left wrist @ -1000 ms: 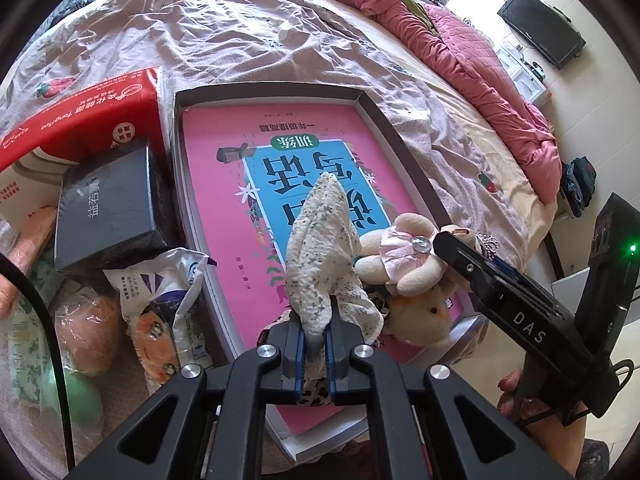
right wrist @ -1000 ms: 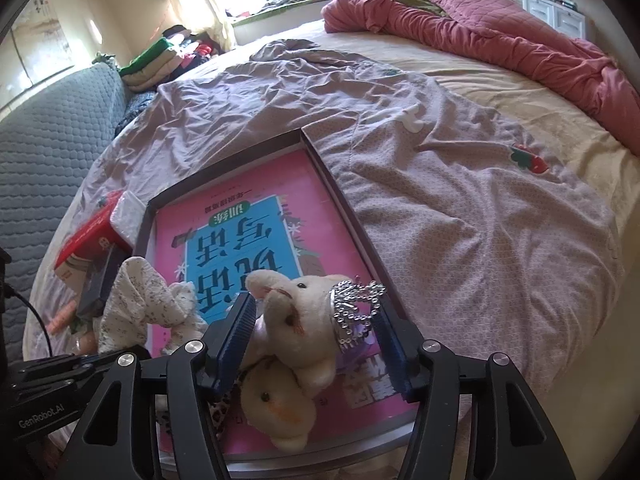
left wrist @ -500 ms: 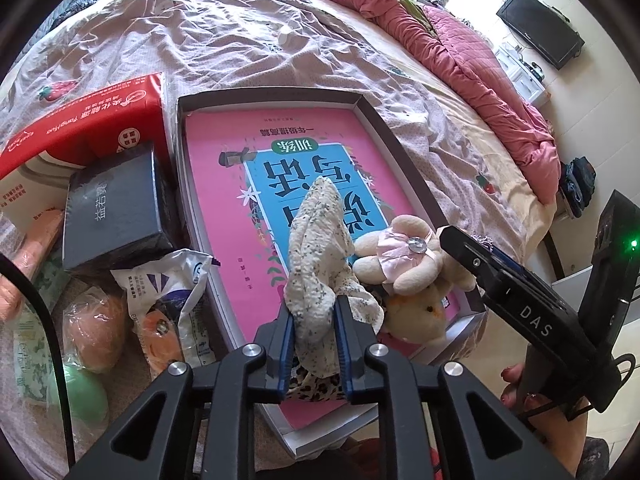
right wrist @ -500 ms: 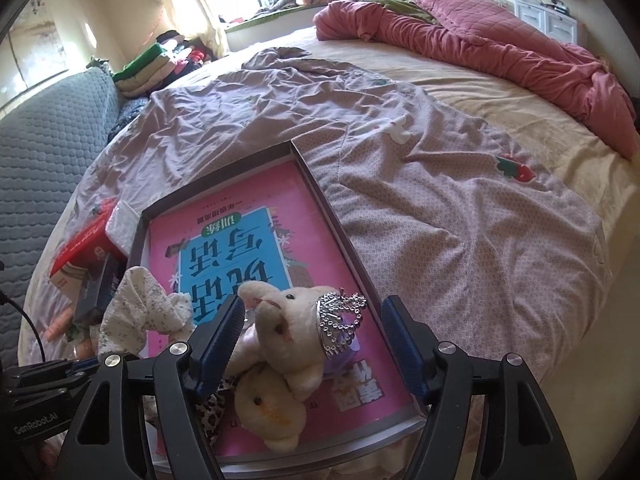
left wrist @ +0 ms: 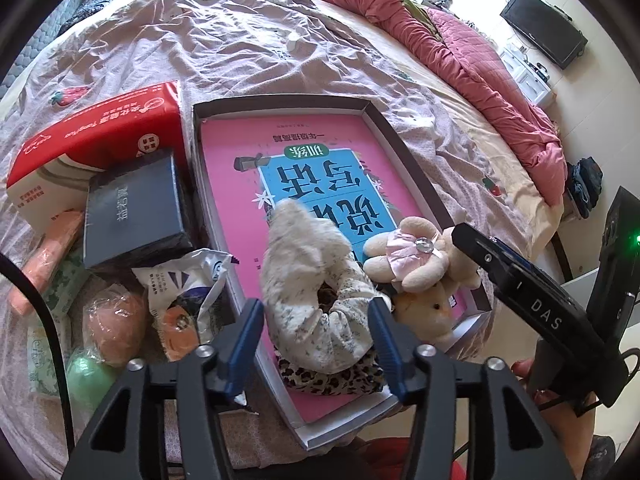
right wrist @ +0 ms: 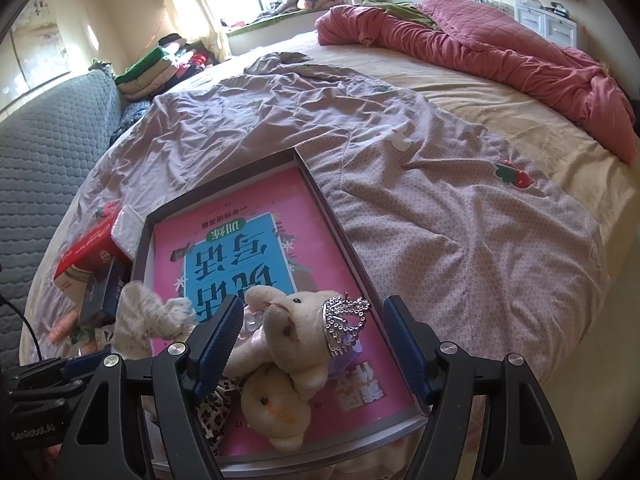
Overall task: Organize soft objects
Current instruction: 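Move both open grippers back over the pile of items beside the tray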
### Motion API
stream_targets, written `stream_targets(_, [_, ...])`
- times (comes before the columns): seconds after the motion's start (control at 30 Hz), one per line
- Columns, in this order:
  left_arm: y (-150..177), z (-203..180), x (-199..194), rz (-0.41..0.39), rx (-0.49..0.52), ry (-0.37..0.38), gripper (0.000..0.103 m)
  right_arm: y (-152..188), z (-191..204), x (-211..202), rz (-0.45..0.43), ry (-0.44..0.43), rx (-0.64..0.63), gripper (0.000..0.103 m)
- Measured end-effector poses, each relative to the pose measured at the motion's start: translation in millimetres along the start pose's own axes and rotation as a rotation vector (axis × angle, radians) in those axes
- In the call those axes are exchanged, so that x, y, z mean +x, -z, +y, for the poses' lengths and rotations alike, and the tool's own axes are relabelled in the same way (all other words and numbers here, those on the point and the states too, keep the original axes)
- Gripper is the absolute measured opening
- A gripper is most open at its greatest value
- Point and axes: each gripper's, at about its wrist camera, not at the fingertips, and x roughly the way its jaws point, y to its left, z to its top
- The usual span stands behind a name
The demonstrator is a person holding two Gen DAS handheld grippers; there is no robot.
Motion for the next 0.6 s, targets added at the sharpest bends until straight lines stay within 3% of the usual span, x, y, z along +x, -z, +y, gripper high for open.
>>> stream_targets(0.33, [7.0,-2.4,-2.6,0.006,0.005,0.012,0.062,0.0,1.3,-0.6,0.001,-0.008,-0.001,0.074])
stream_targets(0.6, [7.7,-8.2,-18.8,-0.040,0.039,-0.038,0.071,-0.8,2.0,-6.3,-0.003,-0.012,0.004,0.076])
